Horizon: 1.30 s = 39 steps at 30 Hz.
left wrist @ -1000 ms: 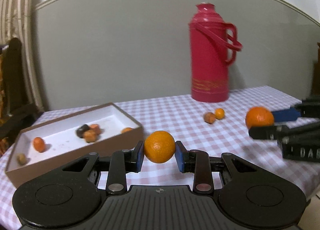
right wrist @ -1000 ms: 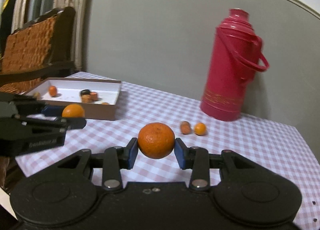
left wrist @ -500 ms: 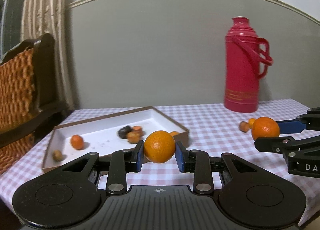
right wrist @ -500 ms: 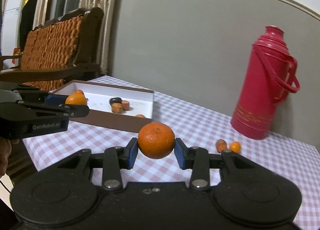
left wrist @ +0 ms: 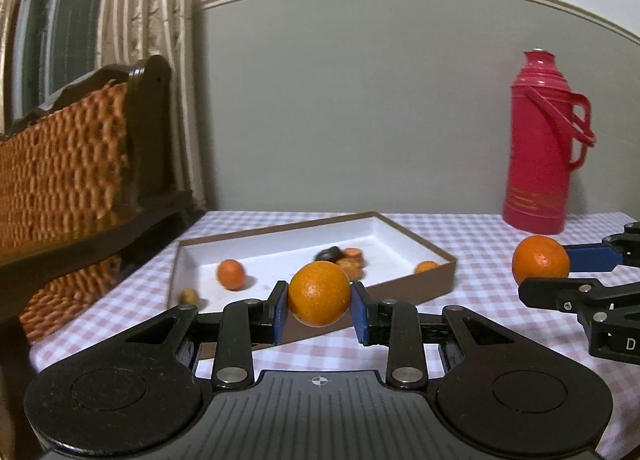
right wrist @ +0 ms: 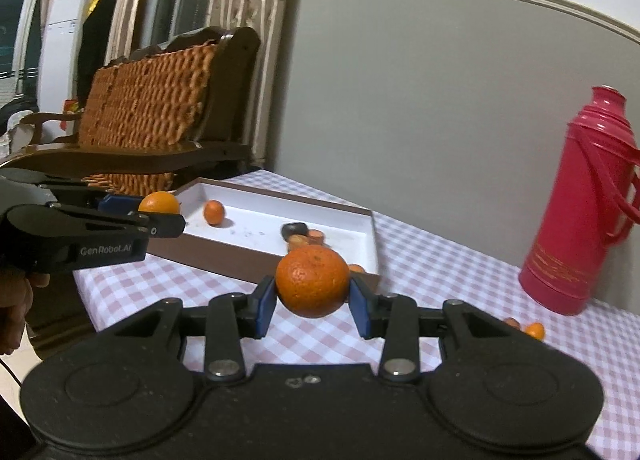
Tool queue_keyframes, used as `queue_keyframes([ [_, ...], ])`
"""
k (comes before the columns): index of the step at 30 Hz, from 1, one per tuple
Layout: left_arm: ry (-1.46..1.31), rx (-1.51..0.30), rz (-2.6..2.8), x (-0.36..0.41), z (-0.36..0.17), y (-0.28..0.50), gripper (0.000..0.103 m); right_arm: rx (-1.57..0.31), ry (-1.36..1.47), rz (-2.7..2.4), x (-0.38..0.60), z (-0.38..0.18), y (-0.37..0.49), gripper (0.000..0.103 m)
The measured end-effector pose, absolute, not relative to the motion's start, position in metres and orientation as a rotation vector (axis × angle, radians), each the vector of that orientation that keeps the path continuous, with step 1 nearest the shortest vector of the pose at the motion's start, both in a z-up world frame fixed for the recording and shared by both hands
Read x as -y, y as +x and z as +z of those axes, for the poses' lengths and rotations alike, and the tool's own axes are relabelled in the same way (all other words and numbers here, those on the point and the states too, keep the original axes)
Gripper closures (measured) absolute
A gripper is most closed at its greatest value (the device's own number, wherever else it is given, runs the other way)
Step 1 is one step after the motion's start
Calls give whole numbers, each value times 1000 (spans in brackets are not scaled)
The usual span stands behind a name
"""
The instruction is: Organize fruits
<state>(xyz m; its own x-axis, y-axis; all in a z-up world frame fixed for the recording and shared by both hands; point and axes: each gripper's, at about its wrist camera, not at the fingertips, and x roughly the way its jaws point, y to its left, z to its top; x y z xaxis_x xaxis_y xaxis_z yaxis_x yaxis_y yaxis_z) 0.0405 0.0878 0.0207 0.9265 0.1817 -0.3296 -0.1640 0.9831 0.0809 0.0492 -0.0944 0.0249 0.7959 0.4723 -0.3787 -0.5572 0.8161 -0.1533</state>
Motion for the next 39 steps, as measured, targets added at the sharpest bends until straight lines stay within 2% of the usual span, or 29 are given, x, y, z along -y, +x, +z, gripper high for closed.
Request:
queue_keyframes([
  [15, -13, -308, 327, -151, 27, 47, 70, -282, -269, 599, 51, 37, 66, 72],
  [39, -13, -297, 350, -165, 27, 105, 70, -249, -219, 556, 39, 43, 135, 72],
])
